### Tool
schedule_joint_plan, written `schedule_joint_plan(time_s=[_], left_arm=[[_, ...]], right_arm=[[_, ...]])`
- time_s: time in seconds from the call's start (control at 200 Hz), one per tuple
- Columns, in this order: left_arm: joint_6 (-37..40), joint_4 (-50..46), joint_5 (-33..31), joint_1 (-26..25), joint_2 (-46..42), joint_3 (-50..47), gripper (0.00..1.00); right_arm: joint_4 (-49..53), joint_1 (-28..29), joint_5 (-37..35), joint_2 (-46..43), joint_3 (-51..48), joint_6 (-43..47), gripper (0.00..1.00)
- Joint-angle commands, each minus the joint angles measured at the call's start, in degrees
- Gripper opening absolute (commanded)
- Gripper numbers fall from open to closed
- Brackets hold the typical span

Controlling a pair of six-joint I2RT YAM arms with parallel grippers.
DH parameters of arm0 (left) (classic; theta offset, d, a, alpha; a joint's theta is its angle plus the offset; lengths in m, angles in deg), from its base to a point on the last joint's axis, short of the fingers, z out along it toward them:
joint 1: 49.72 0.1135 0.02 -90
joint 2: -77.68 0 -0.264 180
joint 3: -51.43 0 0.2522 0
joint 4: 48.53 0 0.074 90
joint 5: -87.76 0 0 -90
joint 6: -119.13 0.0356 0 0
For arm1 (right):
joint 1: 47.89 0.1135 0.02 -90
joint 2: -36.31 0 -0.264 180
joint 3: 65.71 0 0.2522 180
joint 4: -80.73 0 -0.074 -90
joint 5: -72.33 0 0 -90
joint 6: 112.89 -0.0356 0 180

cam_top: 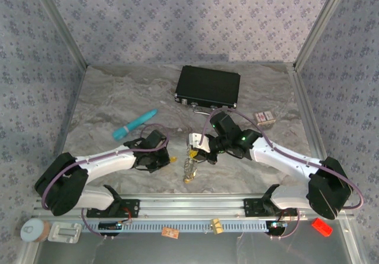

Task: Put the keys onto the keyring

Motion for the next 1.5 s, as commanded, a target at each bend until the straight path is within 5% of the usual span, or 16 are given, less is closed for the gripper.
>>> schedule_joint_plan(time_s=[0.0,0.235,0.375,0.61,0.91,1.234,1.494], left_arm=[[0.1,-2.7,-1.4,0.3,-2.4,0.8,0.0],[9.9,-9.0,-10.7,-0.9,-13.7,3.1,0.0],[23.5,-7.5,-14.3,-0.9,-19.7,2.4,0.0],[52.1,5.0,-8.1,-1.0,-29.2,-0.3,0.0],[86.8,9.3,10.8,-1.4,-32.9,-2.3,0.0],[105.9,13.0,12.1,-5.9,-33.8,-3.7,0.0],[108.7,15.0,11.6,-7.4,-30.1,-3.1,0.0]], right_arm=[[0.9,0.4,0.1,-1.1,0.1,0.2,0.0],[0.4,0.4,0.3,-1.4,0.0,0.0,0.0],[-0.3,0.2,1.0,-1.9,-0.3,-0.4,0.0],[-2.7,-0.9,2.4,-3.6,-1.4,-1.7,0.0],[-1.3,-1.1,3.6,-3.8,-0.6,-1.0,0.0],[1.8,-0.9,6.3,-2.3,1.6,3.3,0.0],[2.3,-0.3,8.5,-0.7,2.8,4.1,0.0]])
